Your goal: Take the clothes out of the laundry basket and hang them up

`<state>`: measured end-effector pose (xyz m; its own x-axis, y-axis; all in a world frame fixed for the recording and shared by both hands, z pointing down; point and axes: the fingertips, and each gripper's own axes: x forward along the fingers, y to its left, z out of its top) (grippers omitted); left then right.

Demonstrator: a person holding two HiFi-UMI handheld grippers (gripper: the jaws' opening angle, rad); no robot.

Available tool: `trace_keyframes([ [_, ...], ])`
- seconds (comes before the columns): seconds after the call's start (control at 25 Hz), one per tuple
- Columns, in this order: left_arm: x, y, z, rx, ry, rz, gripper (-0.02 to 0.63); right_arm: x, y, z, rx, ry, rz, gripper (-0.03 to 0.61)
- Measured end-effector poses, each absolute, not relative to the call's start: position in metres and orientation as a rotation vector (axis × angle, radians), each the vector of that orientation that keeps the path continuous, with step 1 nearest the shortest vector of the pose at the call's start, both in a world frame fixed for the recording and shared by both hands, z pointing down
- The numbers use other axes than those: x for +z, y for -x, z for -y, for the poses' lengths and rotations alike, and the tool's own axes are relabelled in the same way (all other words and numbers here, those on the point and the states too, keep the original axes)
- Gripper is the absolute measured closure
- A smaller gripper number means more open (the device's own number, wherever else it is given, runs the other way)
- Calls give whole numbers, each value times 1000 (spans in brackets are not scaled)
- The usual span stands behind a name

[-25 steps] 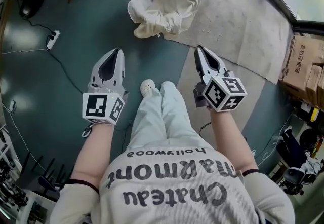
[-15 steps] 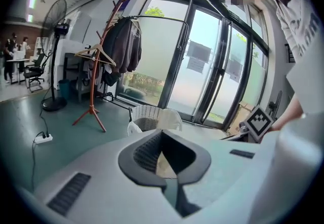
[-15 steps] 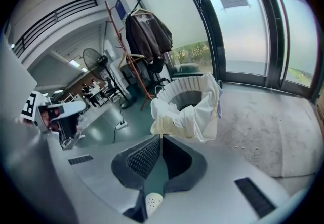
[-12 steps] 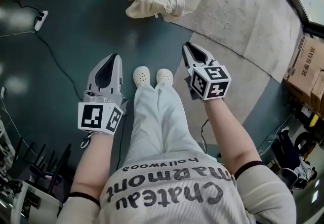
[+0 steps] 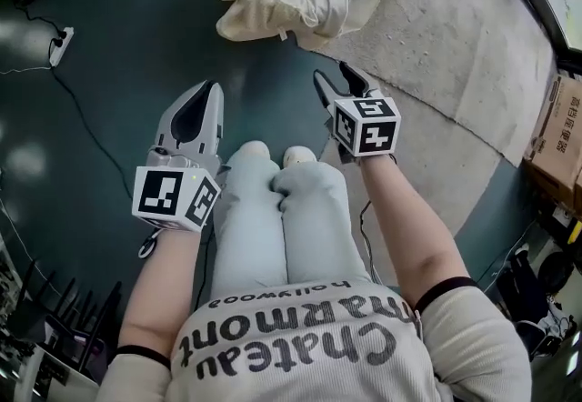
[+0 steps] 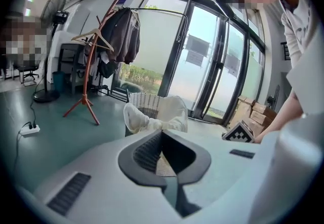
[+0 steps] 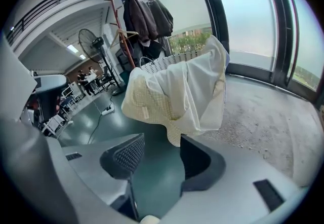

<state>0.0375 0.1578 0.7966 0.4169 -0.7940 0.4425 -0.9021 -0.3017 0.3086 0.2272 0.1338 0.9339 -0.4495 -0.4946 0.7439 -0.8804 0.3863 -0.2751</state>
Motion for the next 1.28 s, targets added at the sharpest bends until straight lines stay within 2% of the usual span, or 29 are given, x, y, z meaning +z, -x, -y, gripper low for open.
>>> trace_keyframes([
  [0.32, 864, -26, -148, 294, -2132, 1429, 604, 1007, -218, -115, 909, -1216, 2078, 318],
  [0.64, 898, -19, -142, 330, -2135, 1405, 604, 1033, -221, -80, 753, -1327, 2029, 261],
  [1.0, 907, -14, -128, 321, -2143, 1422, 604, 1045, -209, -49, 630, -1309, 2027, 261],
  [1.04, 907, -13, -128, 320, -2132, 1428, 604, 1044, -210, -48, 621, -1314, 2020, 288],
  [1.12, 905, -11, -131, 319, -2110, 1432, 604, 1042, -213, -47, 610, -1322, 2000, 433],
  [1.16, 902, -11, -132, 317, -2102, 1431, 604, 1041, -213, -48, 618, -1321, 1991, 473],
  [1.24, 895, -10, -135, 308, -2086, 1425, 604, 1035, -214, -52, 654, -1315, 1977, 528],
  [1.28, 890, -9, -137, 304, -2076, 1424, 604, 1030, -215, -55, 675, -1315, 1972, 535],
])
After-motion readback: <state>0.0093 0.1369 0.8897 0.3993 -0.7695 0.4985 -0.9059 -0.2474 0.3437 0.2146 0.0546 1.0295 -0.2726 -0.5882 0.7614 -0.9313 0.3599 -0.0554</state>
